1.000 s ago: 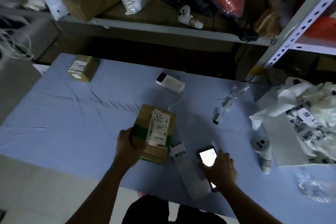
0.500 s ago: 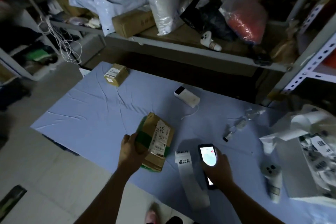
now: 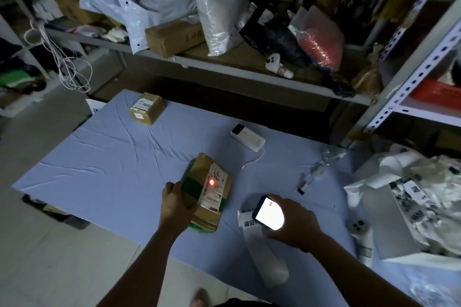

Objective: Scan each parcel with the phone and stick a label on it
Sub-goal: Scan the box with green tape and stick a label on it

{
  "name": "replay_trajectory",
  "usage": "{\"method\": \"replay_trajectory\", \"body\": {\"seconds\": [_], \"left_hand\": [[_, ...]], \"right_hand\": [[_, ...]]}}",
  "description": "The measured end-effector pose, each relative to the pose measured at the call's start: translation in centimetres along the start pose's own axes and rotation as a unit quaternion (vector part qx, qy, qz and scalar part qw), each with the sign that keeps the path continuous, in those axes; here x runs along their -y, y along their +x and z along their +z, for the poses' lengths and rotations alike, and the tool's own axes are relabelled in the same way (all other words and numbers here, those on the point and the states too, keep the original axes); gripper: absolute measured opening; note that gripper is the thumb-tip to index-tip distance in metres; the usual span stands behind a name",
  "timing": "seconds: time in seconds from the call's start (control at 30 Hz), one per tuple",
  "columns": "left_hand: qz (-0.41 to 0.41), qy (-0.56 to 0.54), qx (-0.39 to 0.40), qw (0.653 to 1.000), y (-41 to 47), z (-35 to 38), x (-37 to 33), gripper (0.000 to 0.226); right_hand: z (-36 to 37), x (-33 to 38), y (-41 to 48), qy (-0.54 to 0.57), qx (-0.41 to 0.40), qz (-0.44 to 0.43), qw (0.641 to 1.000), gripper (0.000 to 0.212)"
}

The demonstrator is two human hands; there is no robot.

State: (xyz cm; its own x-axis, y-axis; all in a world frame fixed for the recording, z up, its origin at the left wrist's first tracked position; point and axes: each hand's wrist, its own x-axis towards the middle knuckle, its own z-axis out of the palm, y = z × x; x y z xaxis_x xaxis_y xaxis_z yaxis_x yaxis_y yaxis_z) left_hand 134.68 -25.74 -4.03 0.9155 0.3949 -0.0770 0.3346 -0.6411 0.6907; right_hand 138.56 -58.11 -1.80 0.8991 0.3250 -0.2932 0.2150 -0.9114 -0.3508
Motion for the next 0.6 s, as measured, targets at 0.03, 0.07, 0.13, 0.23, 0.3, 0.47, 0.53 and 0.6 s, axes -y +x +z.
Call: {"method": "replay_trajectory", "body": {"seconds": [0.03, 0.07, 0.13, 0.23, 0.3, 0.47, 0.53, 0.6], "left_hand": [[-0.003, -0.003, 0.002, 1.0, 0.0, 0.0, 0.0, 0.063], [-0.006, -0.007, 0.003, 1.0, 0.1, -0.1, 0.0, 0.063], [-0.009, -0.012, 0.005, 1.0, 0.2, 0.0, -0.1, 0.064], [-0.004, -0.004, 0.008, 1.0, 0.3, 0.2, -0.3, 0.065], [-0.001, 0.002, 0.008, 1.0, 0.2, 0.3, -0.6, 0.066], [0.003, 0.007, 0.008, 1.0, 0.0, 0.3, -0.9, 0.066], [0.004, 0.009, 0.008, 1.0, -0.1, 0.4, -0.8, 0.065], [0.007, 0.011, 0.007, 1.0, -0.1, 0.5, -0.8, 0.063]], "right_hand": [[-0.3, 0.0, -0.2, -0.008, 0.0, -0.004, 1.0, 0.102], [-0.6, 0.0, -0.3, -0.014, 0.001, -0.008, 1.0, 0.103], [-1.0, -0.1, -0.6, -0.027, -0.001, -0.011, 1.0, 0.103], [-1.2, -0.3, -0.9, -0.036, -0.011, -0.015, 0.999, 0.101], [-1.4, -0.3, -1.1, -0.032, -0.015, -0.015, 0.999, 0.101], [-1.7, -0.5, -1.4, -0.038, -0.022, -0.022, 0.999, 0.098], [-1.8, -0.5, -1.3, -0.038, -0.026, -0.025, 0.999, 0.097], [-1.8, -0.4, -1.1, -0.044, -0.025, -0.028, 0.998, 0.098]]}}
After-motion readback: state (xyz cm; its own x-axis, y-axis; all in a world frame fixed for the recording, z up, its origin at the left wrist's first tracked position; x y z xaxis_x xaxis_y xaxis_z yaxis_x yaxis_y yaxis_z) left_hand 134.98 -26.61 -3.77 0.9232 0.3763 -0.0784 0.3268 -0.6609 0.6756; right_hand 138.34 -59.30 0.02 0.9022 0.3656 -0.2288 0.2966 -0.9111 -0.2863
